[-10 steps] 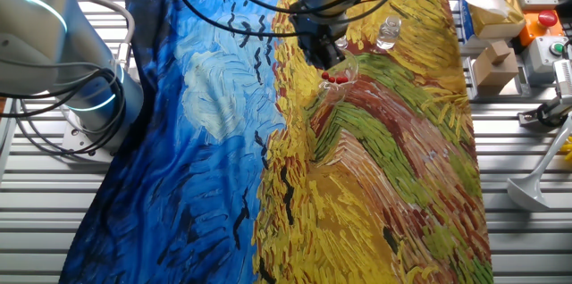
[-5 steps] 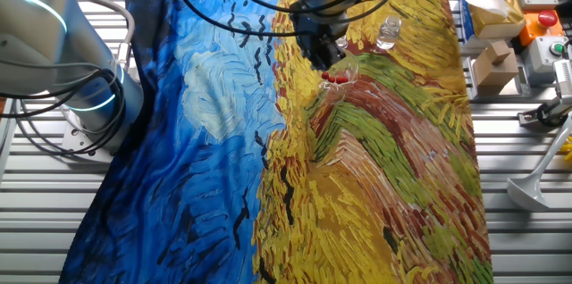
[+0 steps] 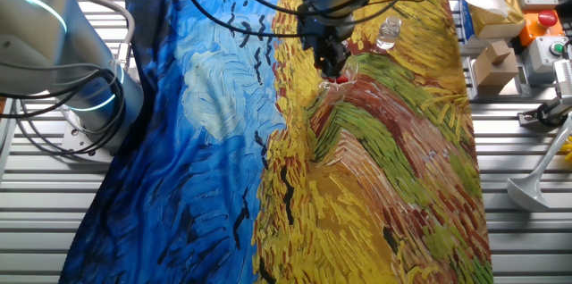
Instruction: Transfer liquid using a dropper
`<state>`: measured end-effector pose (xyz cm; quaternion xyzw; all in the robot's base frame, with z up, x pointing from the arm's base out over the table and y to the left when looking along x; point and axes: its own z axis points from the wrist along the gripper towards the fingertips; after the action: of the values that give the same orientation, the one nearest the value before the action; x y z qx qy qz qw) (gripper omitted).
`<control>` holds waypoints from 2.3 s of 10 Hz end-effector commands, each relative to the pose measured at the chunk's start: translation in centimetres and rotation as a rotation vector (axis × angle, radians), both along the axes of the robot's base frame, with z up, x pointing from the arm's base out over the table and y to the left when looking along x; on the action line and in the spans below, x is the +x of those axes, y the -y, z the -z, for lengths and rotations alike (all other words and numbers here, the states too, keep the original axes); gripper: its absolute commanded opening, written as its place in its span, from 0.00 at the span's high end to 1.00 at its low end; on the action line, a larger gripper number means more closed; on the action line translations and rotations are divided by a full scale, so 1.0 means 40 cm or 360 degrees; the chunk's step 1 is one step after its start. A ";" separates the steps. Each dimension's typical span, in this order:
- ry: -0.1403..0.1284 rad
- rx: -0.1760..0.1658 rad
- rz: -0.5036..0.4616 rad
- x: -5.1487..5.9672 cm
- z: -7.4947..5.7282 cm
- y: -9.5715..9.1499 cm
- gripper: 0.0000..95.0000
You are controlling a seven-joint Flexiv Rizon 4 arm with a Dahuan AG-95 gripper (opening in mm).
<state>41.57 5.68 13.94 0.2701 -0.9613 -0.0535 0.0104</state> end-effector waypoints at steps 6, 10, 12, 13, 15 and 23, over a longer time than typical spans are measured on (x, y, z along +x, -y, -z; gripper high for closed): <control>-0.0011 -0.0009 0.0029 0.003 0.007 -0.008 0.60; -0.0008 -0.0010 0.0021 0.005 0.021 -0.006 0.60; -0.0006 -0.0012 0.0020 0.005 0.022 -0.006 0.80; -0.0005 -0.0013 0.0019 0.005 0.023 -0.006 0.80; -0.0003 -0.0015 0.0012 0.006 0.023 -0.005 0.80; -0.0004 -0.0016 -0.0017 0.008 0.022 -0.006 1.00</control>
<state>41.90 5.94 13.09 0.2761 -0.9598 -0.0488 0.0130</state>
